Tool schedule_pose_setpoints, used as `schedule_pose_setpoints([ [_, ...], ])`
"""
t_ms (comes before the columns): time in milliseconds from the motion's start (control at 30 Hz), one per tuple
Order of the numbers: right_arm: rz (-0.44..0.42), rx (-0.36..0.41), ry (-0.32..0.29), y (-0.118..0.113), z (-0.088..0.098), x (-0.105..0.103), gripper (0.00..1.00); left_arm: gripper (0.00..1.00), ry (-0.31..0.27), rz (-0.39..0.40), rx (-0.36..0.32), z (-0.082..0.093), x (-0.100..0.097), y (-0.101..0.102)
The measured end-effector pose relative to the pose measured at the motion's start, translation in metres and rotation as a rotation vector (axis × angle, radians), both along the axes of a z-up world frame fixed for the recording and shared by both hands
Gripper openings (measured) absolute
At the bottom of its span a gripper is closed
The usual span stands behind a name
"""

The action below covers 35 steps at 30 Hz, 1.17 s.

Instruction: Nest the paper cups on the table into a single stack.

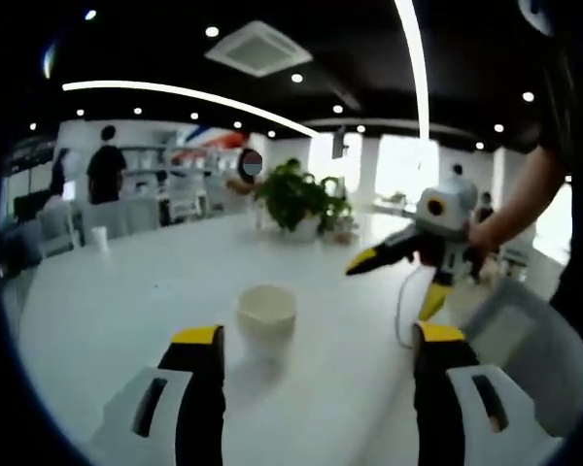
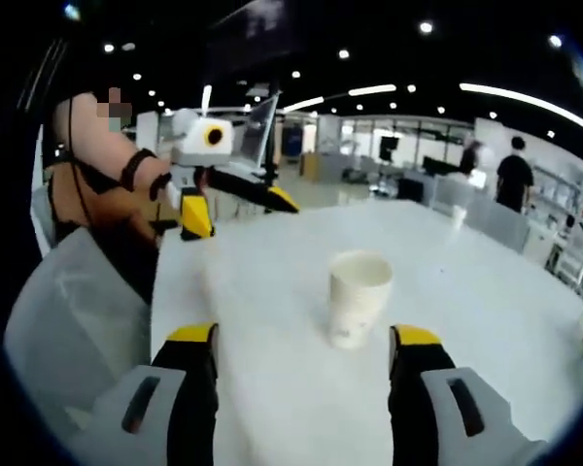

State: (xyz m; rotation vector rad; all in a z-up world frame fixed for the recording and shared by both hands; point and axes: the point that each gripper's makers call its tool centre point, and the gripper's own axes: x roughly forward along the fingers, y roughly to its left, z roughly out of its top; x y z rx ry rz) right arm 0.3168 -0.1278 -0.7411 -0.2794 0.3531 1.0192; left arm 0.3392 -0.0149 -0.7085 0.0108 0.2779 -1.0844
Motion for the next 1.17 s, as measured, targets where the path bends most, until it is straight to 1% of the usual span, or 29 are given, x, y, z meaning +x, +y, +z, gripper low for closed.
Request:
schedule_pose_setpoints([
  [67,-0.015,0.001,-0.006,-0.004,0.002,-0.009,0.77,0.84,0.002,0.026,-0.005,0.002,-0.007,0.003],
  [133,-0.034,0.005,-0.001,-0.009,0.002,-0.015,0.87,0.88,0.001,0.047,-0.006,0.002,-0.014,0.007],
  [200,-0.056,0.01,-0.008,-0.013,0.003,-0.02,0.94,0.92,0.003,0.06,-0.009,0.004,-0.022,0.009],
  [267,-0.069,0.005,0.011,-0.018,0.0,-0.027,1.0,0.98,0.003,0.085,0.009,0.002,-0.029,0.012],
  [300,-0.069,-0.001,0.016,-0.022,-0.002,-0.031,1.0,0.98,-0.004,0.091,0.019,0.0,-0.033,0.015],
  [333,-0.072,-0.005,0.015,-0.024,-0.003,-0.033,1.0,0.99,0.023,0.099,0.052,-0.008,-0.038,0.019],
  [367,-0.069,-0.014,0.016,-0.026,-0.004,-0.036,1.0,0.99,0.019,0.106,0.076,-0.012,-0.039,0.022],
  [400,-0.068,-0.025,0.018,-0.029,-0.005,-0.038,1.0,0.99,0.017,0.111,0.08,-0.014,-0.041,0.024],
  [467,-0.08,-0.036,0.018,-0.035,-0.004,-0.04,1.0,0.99,0.038,0.124,0.084,-0.019,-0.048,0.029],
  [500,-0.09,-0.029,0.016,-0.038,-0.001,-0.04,1.0,0.99,0.032,0.137,0.077,-0.017,-0.049,0.031],
  [533,-0.094,-0.023,0.002,-0.039,0.002,-0.04,1.0,0.99,0.026,0.146,0.081,-0.017,-0.05,0.033],
  [567,-0.096,-0.026,0.001,-0.041,0.004,-0.04,1.0,0.99,0.016,0.16,0.088,-0.016,-0.051,0.036],
  [600,-0.102,-0.028,0.005,-0.042,0.004,-0.039,1.0,0.99,0.004,0.183,0.078,-0.013,-0.05,0.039],
  [633,-0.112,-0.022,0.0,-0.045,0.006,-0.039,1.0,0.99,0.007,0.186,0.074,-0.013,-0.051,0.039],
  [667,-0.113,-0.021,-0.001,-0.046,0.006,-0.038,1.0,0.99,0.023,0.189,0.064,-0.013,-0.054,0.04],
  [767,-0.118,-0.018,-0.006,-0.046,0.008,-0.038,1.0,0.99,0.013,0.189,0.059,-0.008,-0.056,0.038],
  [833,-0.119,-0.015,-0.006,-0.046,0.01,-0.039,1.0,0.99,0.01,0.188,0.065,-0.009,-0.056,0.038],
  [1167,-0.115,-0.021,-0.005,-0.046,0.007,-0.042,1.0,0.98,0.035,0.191,0.053,-0.008,-0.055,0.039],
])
